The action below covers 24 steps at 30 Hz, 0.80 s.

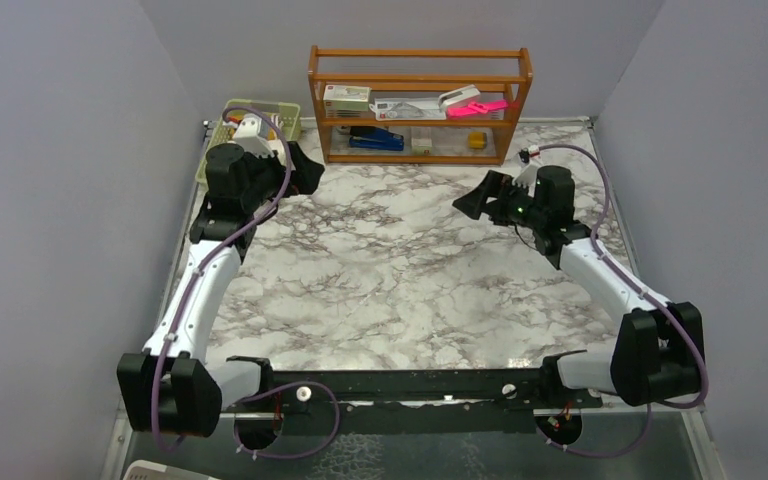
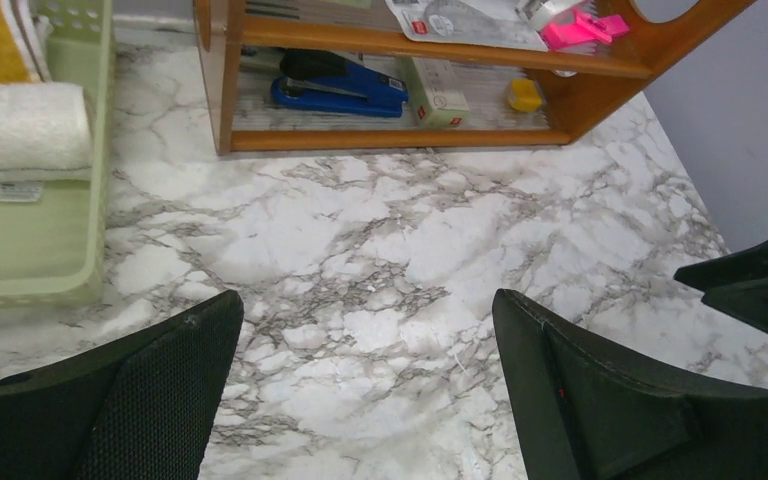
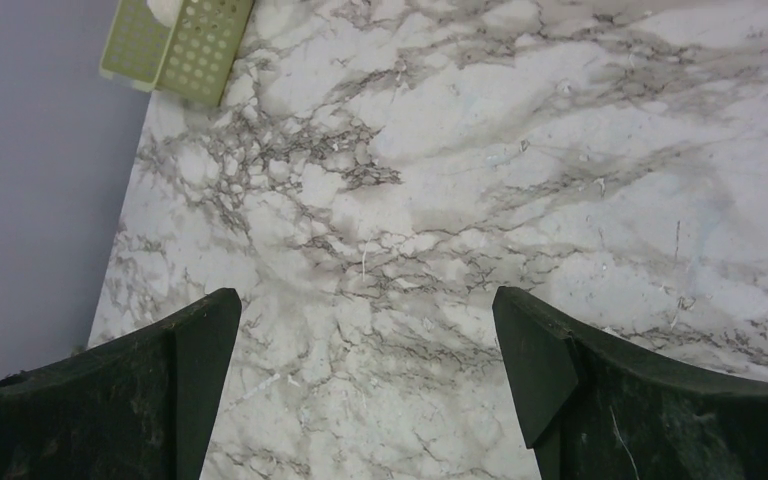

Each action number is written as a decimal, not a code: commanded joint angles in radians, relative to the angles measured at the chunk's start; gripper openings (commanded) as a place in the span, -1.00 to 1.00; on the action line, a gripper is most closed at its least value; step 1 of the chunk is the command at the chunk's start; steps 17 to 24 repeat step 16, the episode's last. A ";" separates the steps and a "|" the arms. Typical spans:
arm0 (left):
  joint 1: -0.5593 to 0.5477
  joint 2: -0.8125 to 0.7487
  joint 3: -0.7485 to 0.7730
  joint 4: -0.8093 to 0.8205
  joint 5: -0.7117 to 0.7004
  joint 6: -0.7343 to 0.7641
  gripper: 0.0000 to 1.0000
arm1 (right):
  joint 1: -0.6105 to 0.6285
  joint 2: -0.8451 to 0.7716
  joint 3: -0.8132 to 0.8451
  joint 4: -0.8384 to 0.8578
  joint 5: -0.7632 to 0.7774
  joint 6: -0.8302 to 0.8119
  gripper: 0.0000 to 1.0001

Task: Roll the towels
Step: Reset both arms

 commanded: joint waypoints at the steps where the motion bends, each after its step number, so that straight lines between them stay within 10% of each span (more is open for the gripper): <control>1: 0.013 -0.076 -0.035 -0.065 0.018 0.121 0.98 | 0.007 -0.041 0.054 -0.011 0.046 -0.075 1.00; 24: 0.085 -0.127 -0.081 -0.031 0.007 0.153 0.98 | 0.008 -0.091 0.002 0.117 0.141 -0.133 1.00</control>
